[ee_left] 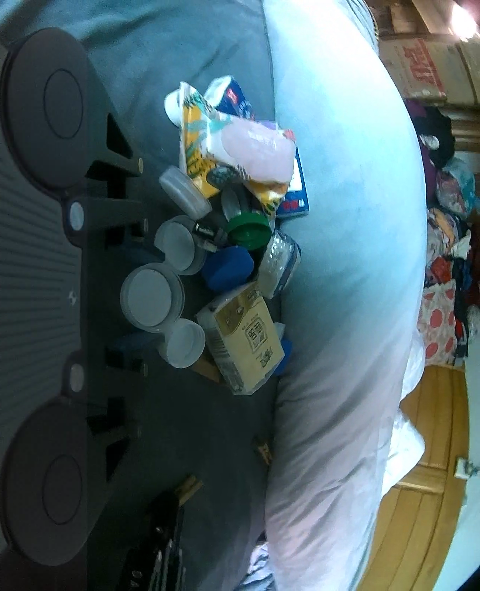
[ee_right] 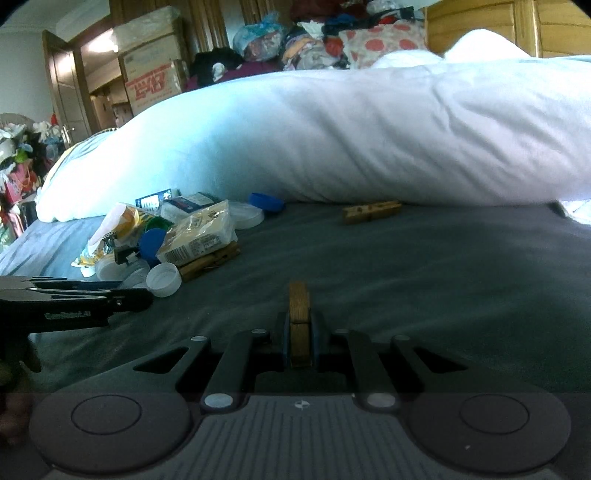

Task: Organize objects
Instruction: 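Carry the white cap and clothespin over the blue basket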

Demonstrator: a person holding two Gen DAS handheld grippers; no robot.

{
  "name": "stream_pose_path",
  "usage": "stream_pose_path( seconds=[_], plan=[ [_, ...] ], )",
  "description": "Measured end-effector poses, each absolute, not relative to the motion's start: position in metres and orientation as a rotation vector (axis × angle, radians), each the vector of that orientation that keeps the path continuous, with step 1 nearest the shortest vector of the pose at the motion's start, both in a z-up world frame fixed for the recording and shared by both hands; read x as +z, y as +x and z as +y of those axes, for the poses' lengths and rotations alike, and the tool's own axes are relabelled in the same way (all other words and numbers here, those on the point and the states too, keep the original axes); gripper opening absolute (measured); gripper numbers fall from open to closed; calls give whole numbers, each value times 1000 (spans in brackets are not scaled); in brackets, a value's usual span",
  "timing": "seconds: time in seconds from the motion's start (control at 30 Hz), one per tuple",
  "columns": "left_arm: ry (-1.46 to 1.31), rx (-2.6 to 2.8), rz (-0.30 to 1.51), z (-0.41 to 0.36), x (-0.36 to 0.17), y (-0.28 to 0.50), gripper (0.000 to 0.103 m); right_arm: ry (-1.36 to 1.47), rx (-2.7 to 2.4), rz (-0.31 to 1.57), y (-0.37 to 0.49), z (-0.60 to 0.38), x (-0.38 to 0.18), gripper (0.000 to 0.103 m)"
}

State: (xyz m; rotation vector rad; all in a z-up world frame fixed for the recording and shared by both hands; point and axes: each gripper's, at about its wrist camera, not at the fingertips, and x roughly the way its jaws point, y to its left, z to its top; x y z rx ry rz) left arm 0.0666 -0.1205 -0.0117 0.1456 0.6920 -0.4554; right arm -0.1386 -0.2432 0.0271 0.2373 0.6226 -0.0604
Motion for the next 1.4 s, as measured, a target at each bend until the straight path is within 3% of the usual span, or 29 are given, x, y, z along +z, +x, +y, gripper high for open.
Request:
stream_pose_path(
  seconds=[0.3, 0.57, 0.87, 1.07, 1.4],
  plan=[
    [103, -258, 585, -67, 67, 17, 42, 184, 0, 546, -149, -220, 71, 14],
    [48, 10, 411, 22, 170, -23, 42, 111, 158, 395, -141, -157, 167, 14],
    [3, 346, 306, 172, 262, -86, 42, 86, 458, 295, -119, -17, 278, 14],
    [-20, 496, 400, 265, 282, -112, 42, 22, 643, 348, -105, 87, 315, 14],
    [-44, 526, 596, 332, 248, -113, 42, -65, 773, 562, -98, 205, 302, 14]
  ],
)
